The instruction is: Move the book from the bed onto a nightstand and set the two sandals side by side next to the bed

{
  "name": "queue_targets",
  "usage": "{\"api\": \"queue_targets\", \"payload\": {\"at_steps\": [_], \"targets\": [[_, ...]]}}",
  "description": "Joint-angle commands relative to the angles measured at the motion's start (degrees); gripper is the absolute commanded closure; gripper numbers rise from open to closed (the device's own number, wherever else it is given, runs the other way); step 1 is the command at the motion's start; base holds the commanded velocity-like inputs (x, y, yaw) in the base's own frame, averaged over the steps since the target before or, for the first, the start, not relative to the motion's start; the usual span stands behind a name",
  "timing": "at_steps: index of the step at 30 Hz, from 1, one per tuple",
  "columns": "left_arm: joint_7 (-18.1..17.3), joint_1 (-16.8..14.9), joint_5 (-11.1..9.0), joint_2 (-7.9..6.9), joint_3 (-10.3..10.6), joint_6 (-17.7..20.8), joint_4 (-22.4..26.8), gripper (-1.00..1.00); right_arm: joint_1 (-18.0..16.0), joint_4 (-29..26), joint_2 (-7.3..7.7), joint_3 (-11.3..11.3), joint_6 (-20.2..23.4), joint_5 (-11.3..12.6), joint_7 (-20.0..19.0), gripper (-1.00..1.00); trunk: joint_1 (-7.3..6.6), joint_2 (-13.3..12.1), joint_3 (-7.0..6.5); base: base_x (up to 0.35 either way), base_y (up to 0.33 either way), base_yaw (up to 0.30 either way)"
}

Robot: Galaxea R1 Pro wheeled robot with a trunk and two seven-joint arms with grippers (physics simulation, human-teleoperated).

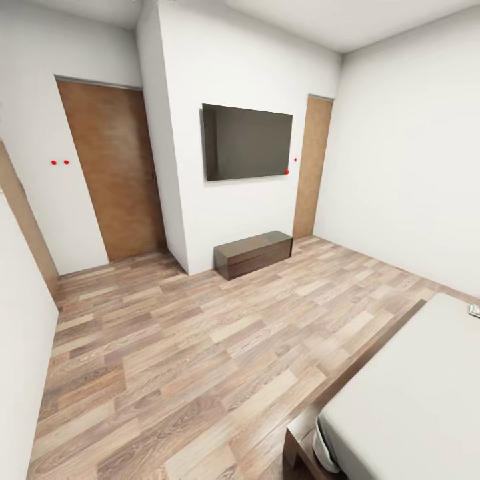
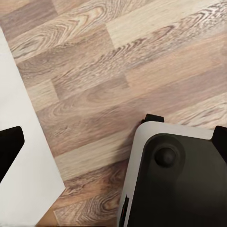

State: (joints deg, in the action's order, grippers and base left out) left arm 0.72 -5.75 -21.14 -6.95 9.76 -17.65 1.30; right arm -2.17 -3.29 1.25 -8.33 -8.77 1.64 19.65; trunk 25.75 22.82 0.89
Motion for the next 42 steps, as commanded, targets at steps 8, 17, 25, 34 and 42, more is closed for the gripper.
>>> {"api": "queue_targets", "payload": {"at_steps": [8,17,25,34,42], "targets": [[0.08,-0.05,-0.4,0.0,0.51,-0.18,-0.06,-1.0,-0.03,0.04,-0.05,-0.29,-0.37,0.16,-0.05,-1.0,0.03,0.1,0.09,0.0,0.0,0.249],[0.08,-0.05,-0.37,0.03,0.54,-0.14,-0.07,-1.0,-0.03,0.04,-0.1,-0.29,-0.37,0.17,-0.05,-1.0,0.03,0.1,0.09,0.0,0.0,0.249],[0.08,-0.05,-0.33,0.08,0.59,-0.14,-0.07,-1.0,-0.03,0.04,-0.11,-0.29,-0.37,0.17,-0.05,-1.0,0.03,0.1,0.09,0.0,0.0,0.249],[0.0,-0.05,-0.31,0.09,0.61,-0.11,-0.07,-1.0,-0.03,0.04,-0.08,-0.29,-0.37,0.19,-0.05,-1.0,0.03,0.1,0.09,0.0,0.0,0.249],[-0.02,-0.05,-0.31,0.09,0.61,-0.04,-0.07,-1.0,-0.03,0.04,-0.1,-0.29,-0.37,0.19,-0.05,-1.0,0.03,0.1,0.09,-0.011,0.013,0.249]]}}
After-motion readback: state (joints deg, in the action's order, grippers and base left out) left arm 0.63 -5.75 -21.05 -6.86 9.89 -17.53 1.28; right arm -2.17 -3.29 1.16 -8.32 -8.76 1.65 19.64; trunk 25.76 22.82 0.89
